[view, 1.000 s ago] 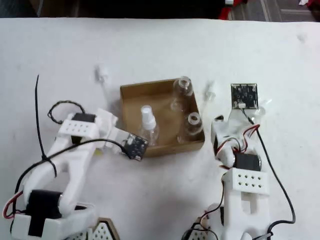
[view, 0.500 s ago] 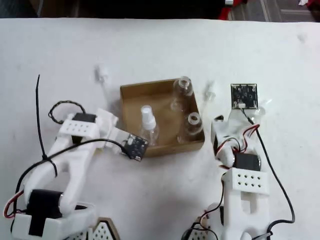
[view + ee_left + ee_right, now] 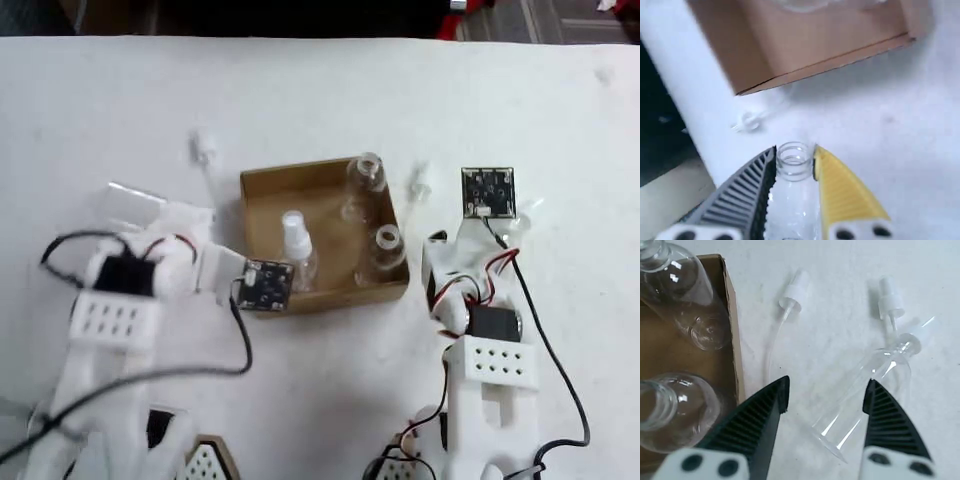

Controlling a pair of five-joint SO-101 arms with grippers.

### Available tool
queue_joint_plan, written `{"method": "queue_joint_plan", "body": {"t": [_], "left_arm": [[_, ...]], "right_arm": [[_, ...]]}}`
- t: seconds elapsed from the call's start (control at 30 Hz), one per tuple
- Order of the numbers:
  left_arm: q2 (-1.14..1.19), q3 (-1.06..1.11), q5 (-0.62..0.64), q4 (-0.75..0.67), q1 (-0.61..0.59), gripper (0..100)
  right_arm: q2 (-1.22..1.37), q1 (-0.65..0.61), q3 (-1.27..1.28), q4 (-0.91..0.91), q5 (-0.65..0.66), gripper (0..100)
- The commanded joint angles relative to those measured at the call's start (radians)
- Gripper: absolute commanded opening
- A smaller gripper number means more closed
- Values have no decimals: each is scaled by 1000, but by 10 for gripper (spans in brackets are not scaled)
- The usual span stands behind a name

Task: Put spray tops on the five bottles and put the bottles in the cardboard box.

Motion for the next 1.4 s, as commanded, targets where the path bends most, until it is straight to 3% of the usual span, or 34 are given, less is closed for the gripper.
{"method": "queue_joint_plan", "body": {"t": [0.0,0.13,0.27,0.33,0.53,0.63,0.7,0.77,1.1,1.37], "left_arm": [[-249,-18,219,-17,19,27],[-334,-97,482,-29,65,27],[-277,-224,1057,-236,85,23],[-213,-288,1280,-313,76,24],[168,-548,1600,-308,90,24],[332,-678,1749,-204,76,22],[367,-712,1789,-172,82,21],[372,-684,1806,-226,99,21],[372,-247,1806,-796,157,20],[398,-117,1761,-934,176,21]], "right_arm": [[-10,-4,-6,-21,11,209],[-10,-5,-5,-19,11,209],[-10,-7,-5,-18,9,209],[-10,-7,6,-22,9,209],[-12,-7,15,-33,9,209],[-10,-7,28,-54,9,209],[-10,-7,40,-81,9,209],[-10,-7,52,-108,9,209],[-13,-7,60,-120,11,209],[-15,-7,60,-122,11,209]]}}
